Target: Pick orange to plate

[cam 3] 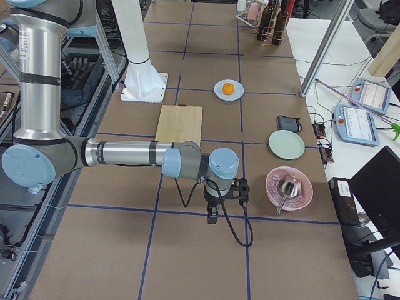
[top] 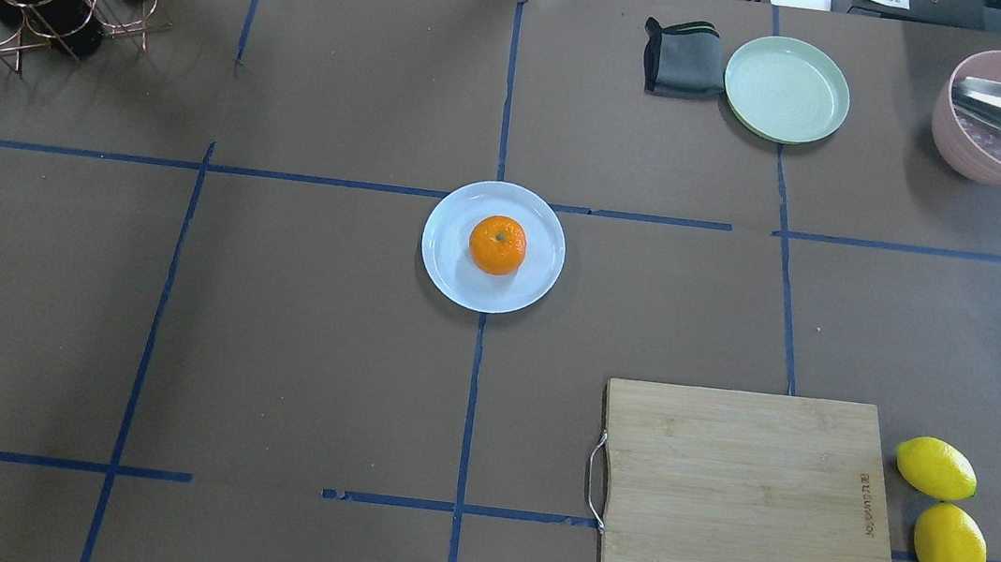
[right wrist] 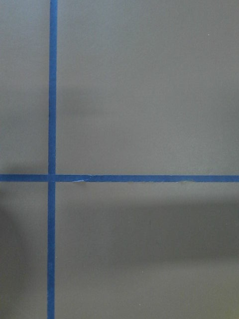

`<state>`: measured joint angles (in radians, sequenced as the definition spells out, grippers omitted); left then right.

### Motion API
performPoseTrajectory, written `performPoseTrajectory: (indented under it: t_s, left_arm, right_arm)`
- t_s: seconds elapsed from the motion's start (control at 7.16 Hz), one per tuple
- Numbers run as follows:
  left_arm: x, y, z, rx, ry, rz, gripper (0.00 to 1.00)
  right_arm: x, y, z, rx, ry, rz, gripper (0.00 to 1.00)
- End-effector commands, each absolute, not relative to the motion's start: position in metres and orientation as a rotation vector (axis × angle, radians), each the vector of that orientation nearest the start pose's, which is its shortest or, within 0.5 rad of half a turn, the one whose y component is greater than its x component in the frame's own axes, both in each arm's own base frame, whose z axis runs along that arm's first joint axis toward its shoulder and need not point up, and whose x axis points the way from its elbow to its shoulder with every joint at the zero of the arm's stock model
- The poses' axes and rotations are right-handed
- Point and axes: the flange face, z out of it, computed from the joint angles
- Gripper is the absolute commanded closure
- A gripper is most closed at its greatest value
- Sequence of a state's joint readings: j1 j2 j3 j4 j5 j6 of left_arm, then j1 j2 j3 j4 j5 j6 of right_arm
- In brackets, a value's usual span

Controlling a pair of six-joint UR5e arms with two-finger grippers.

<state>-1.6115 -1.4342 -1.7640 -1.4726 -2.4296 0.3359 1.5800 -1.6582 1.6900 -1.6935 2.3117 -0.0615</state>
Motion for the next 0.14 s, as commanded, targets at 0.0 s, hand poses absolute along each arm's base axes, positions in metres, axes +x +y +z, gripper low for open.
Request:
performPoseTrajectory:
  t_s: [0.0]
  left_arm:
    - [-0.0750,-0.4287,0.6298,0.123,0.853,0.259,0.00]
  right_arm:
    - [0.0702,-0.4445,0.6582,-0.065,-0.743,-0.015,0.00]
